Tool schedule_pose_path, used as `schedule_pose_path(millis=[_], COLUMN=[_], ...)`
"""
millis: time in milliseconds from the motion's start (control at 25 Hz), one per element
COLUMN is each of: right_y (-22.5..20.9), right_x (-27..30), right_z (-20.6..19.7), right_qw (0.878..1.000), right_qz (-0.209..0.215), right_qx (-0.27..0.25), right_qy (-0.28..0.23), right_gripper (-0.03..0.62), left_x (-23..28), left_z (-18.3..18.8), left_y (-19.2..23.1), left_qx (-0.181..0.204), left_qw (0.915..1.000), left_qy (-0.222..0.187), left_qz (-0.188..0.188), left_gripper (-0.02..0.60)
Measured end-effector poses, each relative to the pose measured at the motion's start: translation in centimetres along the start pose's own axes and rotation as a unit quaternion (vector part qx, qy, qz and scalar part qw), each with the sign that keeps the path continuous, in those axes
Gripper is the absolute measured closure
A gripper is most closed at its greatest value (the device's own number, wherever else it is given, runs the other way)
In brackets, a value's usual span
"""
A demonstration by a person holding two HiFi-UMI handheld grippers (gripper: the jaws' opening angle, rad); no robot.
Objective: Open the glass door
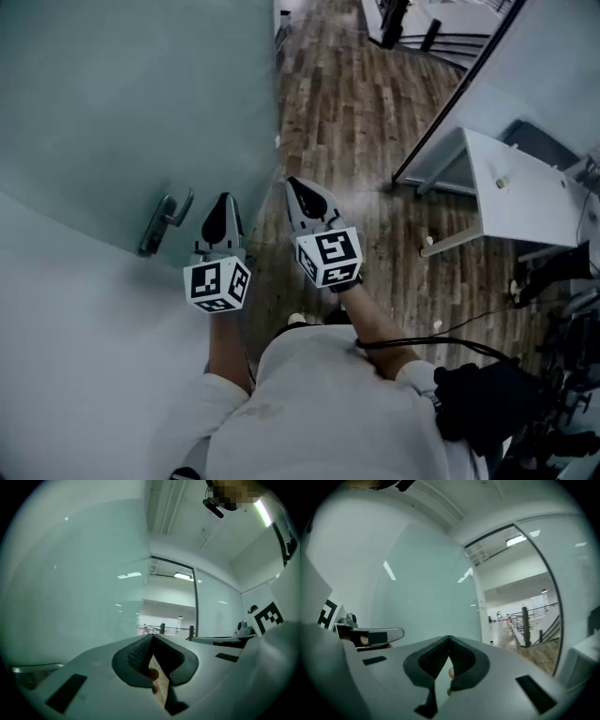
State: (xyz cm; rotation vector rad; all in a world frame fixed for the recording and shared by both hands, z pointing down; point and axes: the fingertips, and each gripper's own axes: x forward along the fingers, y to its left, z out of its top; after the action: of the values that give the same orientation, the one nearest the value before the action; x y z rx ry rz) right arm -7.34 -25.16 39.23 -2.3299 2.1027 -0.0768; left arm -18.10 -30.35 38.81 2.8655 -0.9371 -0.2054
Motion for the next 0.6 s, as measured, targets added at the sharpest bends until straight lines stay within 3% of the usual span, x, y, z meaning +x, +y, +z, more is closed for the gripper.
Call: schedule_pose_path(millis=[120, 240, 400, 600], right_y=[-6.9, -12.4, -18.5, -23.4], right_x=[-5.5, -10.8, -16.6, -20.6], right_z=[1.9, 3.8, 4.7, 5.0], right_qw=[0.996, 0.989, 0.981, 0.976], right_qz=[-0.088, -0.146, -0.187, -0.215], right_qx=[-0.008, -0.016, -0.018, -0.014], right_qy=[-0.02, -0.035, -0.041, -0.045], right_gripper=[0.592, 0.592, 0.592, 0.592], left_x=[4.2, 6.5, 8.2, 9.3], left_z=[-0.3, 0.1, 0.1, -1.1], left_y=[-8.7, -16.8, -25.3, -31.5], left_qx=[0.006, 0.011, 0.013, 0.019], left_qw=[0.9958, 0.9889, 0.9836, 0.9789], left_qy=[-0.001, -0.007, -0.015, -0.012], left_qz=[-0.091, -0.148, -0.18, -0.203], left_gripper=[0.578, 0.578, 0.578, 0.578])
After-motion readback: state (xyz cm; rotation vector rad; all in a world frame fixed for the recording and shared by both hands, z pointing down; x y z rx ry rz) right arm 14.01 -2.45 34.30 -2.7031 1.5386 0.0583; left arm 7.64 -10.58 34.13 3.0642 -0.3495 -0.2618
